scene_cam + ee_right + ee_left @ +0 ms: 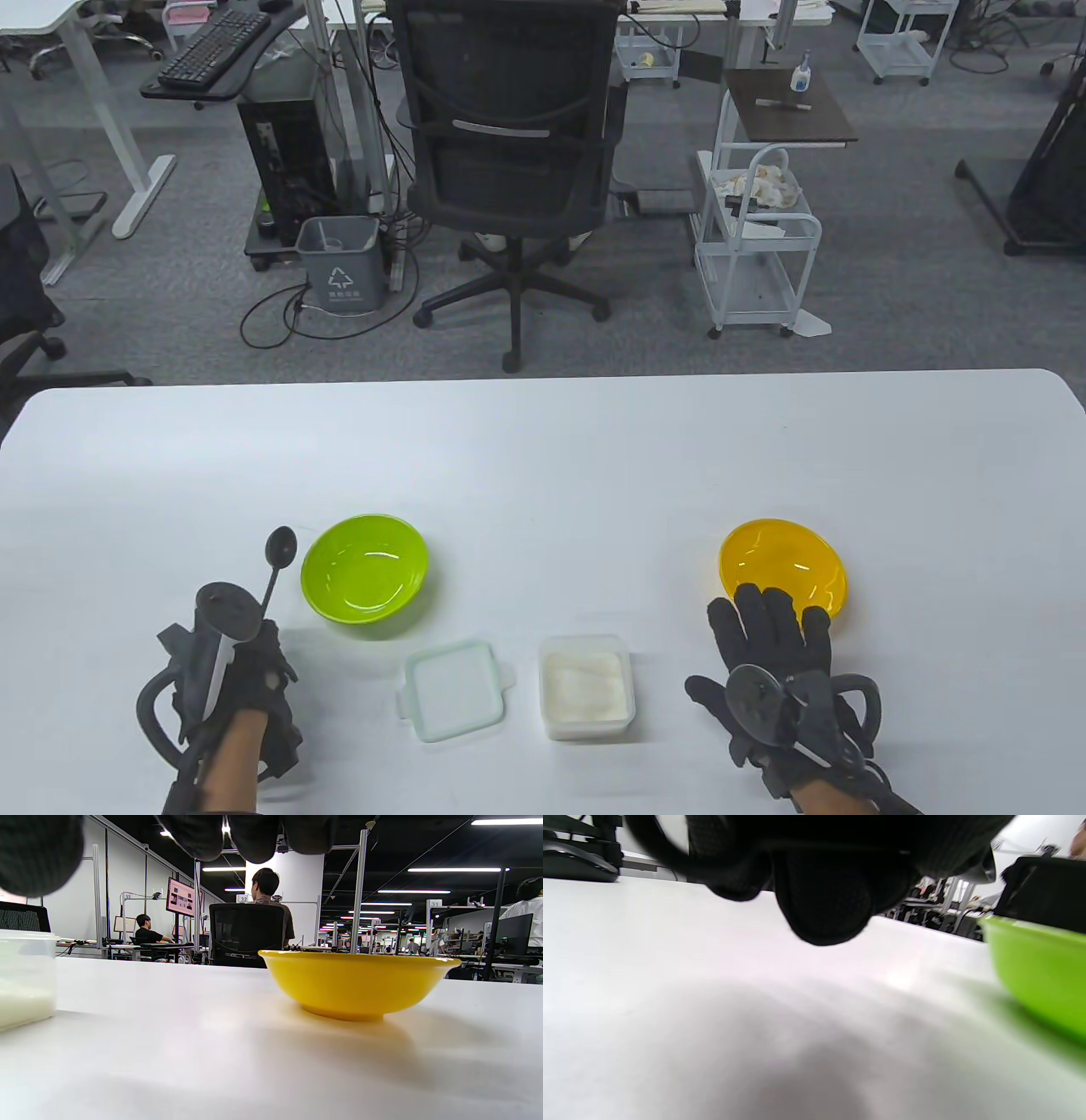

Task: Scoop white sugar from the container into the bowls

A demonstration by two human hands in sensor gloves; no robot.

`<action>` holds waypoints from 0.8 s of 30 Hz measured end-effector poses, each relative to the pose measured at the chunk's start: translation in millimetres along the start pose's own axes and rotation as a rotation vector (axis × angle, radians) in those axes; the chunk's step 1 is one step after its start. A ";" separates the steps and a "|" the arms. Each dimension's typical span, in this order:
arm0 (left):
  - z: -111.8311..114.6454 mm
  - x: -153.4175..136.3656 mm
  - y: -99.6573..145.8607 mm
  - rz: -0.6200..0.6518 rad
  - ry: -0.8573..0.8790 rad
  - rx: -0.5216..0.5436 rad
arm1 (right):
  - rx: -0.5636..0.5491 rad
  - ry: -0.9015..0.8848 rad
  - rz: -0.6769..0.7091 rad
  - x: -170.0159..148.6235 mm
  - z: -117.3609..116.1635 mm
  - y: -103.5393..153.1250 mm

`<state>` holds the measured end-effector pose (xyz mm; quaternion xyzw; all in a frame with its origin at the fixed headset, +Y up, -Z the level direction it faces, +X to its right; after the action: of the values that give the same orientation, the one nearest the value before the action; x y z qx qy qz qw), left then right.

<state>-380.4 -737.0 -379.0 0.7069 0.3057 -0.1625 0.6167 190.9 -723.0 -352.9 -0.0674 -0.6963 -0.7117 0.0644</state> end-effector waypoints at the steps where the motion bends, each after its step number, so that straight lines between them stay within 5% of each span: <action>1: -2.6 2.7 1.6 0.012 0.016 0.004 | 0.001 -0.001 0.001 0.1 0.0 -0.1; 13: -52.6 77.3 51.8 0.350 0.145 0.129 | 0.152 -0.151 0.116 26.9 -4.5 -14.5; 24: -22.2 149.9 136.3 0.714 0.090 -0.010 | 0.431 -0.321 0.230 67.7 -33.2 -39.2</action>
<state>-183.5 -687.8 -360.5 0.7726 0.0670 0.0960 0.6240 117.0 -755.2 -379.5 -0.2426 -0.8204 -0.5157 0.0464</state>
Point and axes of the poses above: the tracker on the back of each hand, its own x axis roughly to the thumb side, its own y axis roughly from the fingertips to the wrist, z = x × y, the point moved 5 cm from there along -y, roughly from the wrist to the fingertips, and after that the axes turned 10 degrees about x, right-handed, at the moved point
